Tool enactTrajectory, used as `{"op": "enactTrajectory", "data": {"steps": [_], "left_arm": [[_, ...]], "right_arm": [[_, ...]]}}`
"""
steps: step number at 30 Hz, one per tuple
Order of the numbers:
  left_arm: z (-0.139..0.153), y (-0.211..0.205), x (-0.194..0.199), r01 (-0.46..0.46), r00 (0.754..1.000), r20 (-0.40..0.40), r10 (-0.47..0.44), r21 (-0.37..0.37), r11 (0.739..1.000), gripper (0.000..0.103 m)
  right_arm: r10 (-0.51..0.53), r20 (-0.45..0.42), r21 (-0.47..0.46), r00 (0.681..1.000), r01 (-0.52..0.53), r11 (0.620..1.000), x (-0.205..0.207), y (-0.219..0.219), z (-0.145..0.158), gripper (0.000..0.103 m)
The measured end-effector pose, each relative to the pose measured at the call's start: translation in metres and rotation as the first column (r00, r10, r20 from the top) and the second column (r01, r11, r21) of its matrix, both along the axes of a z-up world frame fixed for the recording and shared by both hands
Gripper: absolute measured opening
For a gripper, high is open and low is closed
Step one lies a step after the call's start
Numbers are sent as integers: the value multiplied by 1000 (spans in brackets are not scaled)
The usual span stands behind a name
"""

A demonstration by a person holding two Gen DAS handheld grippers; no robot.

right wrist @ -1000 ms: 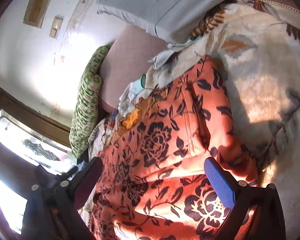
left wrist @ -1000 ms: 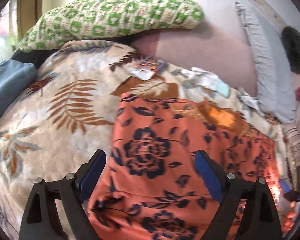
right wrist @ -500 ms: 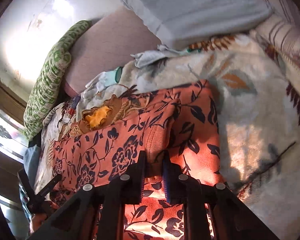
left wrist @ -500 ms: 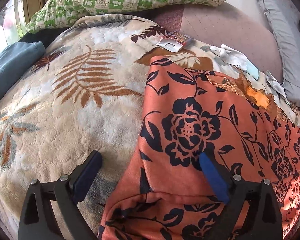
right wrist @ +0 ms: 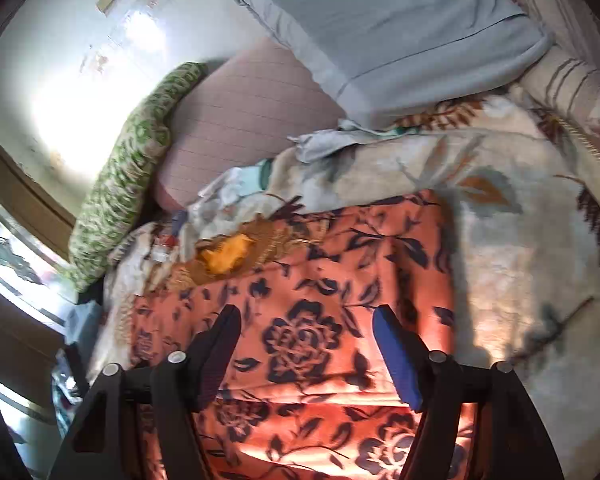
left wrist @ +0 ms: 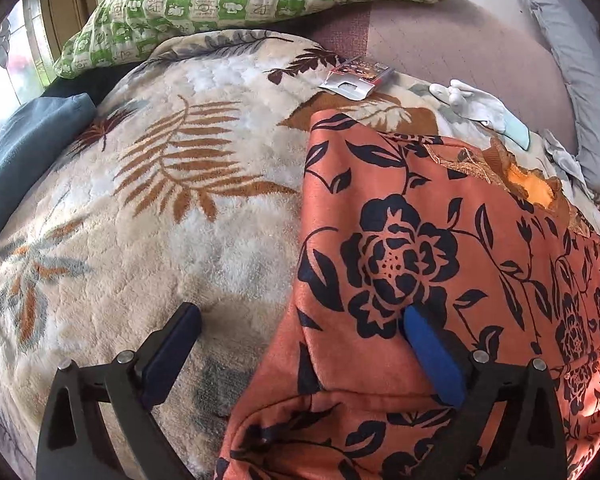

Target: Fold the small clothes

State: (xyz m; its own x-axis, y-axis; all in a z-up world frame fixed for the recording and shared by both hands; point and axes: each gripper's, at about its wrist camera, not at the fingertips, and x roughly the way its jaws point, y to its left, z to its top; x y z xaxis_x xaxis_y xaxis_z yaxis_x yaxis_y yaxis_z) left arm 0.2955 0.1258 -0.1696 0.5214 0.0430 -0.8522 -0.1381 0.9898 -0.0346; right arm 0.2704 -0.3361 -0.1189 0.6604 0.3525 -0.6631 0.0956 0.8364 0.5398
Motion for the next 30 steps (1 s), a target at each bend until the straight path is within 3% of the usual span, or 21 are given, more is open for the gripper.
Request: {"op": "enactTrajectory", "data": {"steps": [2, 4, 5, 7, 9, 14, 19, 21, 24, 26, 30], "left_arm": [[10, 5, -6, -26, 1000, 15, 26, -14, 1000, 101], [30, 14, -22, -33, 997, 67, 35, -31, 999, 101], [40, 20, -34, -38, 995, 95, 42, -37, 999, 101], [58, 35, -64, -54, 989, 136, 63, -72, 996, 101], [68, 49, -98, -46, 990, 125, 63, -130, 990, 101], [82, 72, -201, -19, 992, 119, 49, -239, 971, 101], [71, 80, -268, 0, 998, 56, 21, -362, 932, 101], [57, 79, -280, -27, 999, 11, 33, -371, 928, 101], [28, 78, -286, -80, 995, -88, 48, -407, 910, 101], [25, 64, -286, -46, 996, -90, 19, -304, 952, 101], [18, 51, -284, 4, 991, -121, -49, -345, 939, 100]], "right_arm": [[8, -51, 107, 999, -3, 994, 22, -2, -24, 87], [1, -231, 151, 973, 35, 988, 41, -11, -76, 85], [-19, -181, 190, 983, 54, 980, 35, -18, -77, 85], [-33, -146, 180, 989, 60, 982, 20, -20, -55, 85], [-27, -99, 120, 995, 38, 992, -3, -20, -31, 85], [20, -22, 92, 1000, -18, 996, -96, -36, 11, 85], [171, -106, 73, 980, -164, 984, -197, -44, 17, 85], [184, -144, 33, 972, -181, 983, -232, -49, 10, 85], [166, -184, 71, 969, -156, 985, -270, -62, -8, 85], [164, -188, 121, 968, -143, 982, -284, -67, -17, 85], [205, -218, 220, 954, -156, 963, -291, -64, -35, 85]]}}
